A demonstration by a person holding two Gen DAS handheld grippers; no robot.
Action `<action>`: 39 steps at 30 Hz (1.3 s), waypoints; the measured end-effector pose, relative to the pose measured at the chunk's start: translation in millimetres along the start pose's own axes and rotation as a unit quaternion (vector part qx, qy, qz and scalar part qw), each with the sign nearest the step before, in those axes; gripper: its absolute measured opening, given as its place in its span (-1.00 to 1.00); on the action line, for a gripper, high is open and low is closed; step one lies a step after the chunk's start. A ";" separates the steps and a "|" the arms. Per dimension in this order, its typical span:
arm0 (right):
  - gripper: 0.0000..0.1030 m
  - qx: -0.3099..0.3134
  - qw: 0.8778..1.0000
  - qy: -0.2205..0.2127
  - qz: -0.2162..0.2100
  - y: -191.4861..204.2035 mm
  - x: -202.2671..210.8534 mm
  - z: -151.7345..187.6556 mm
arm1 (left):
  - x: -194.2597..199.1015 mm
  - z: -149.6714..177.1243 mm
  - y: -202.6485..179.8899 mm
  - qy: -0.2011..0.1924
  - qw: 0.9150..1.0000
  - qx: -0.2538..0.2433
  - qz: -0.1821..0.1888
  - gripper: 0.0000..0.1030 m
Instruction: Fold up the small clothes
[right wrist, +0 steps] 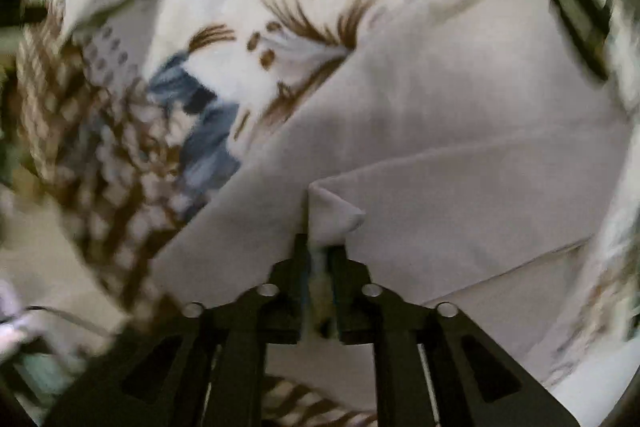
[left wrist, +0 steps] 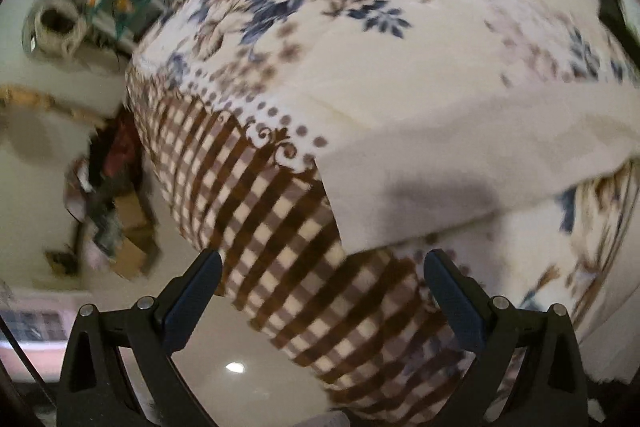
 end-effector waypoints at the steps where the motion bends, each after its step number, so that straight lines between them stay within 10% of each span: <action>1: -0.15 -0.027 0.999 -0.008 -0.036 -15.3 5.9 2.4 | -2.9 -2.9 4.8 0.009 1.000 0.019 0.018 1.00; 9: 0.06 -0.232 0.970 -0.052 -0.047 -152.7 37.9 44.9 | -67.1 -25.6 30.2 0.120 0.962 0.194 0.150 0.96; 12: 0.06 -0.294 0.953 -0.048 -0.050 -187.1 34.9 60.4 | -91.2 -29.6 15.1 0.143 0.955 0.204 0.160 0.44; 16: 0.06 -0.333 0.940 -0.048 -0.050 -211.3 34.9 73.5 | -83.9 -32.1 -11.5 0.105 0.972 0.151 0.148 -0.90; 20: 0.06 -0.322 0.945 -0.048 -0.025 -220.6 39.3 88.2 | -35.5 -24.3 -39.0 0.038 0.989 0.068 0.126 -0.91; 24: 0.06 -0.317 0.947 -0.045 -0.021 -211.6 33.5 98.1 | 40.7 6.2 -95.1 -0.017 0.986 -0.058 0.154 -0.91; 27: 0.06 -0.328 0.944 -0.041 -0.027 -205.0 30.1 115.3 | 93.9 52.3 -155.0 -0.035 0.963 -0.171 0.204 -0.91; 33: 0.06 -0.365 0.930 -0.029 -0.015 -210.8 32.0 173.8 | 152.5 181.3 -253.3 0.008 0.879 -0.368 0.302 -0.90; 39: 0.06 -0.425 0.905 -0.007 0.005 -235.2 31.6 256.1 | 159.5 291.9 -300.3 0.044 0.818 -0.476 0.321 -0.90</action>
Point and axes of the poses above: each gripper's, at about its wrist camera, not at the fingertips, and x roughly against the way its jaws point, y to its left, z to its underside, the point moved 4 cm from there along -x, roughly the way its jaws point, and after that the axes turned 13 degrees about x, right-handed, at the moved point
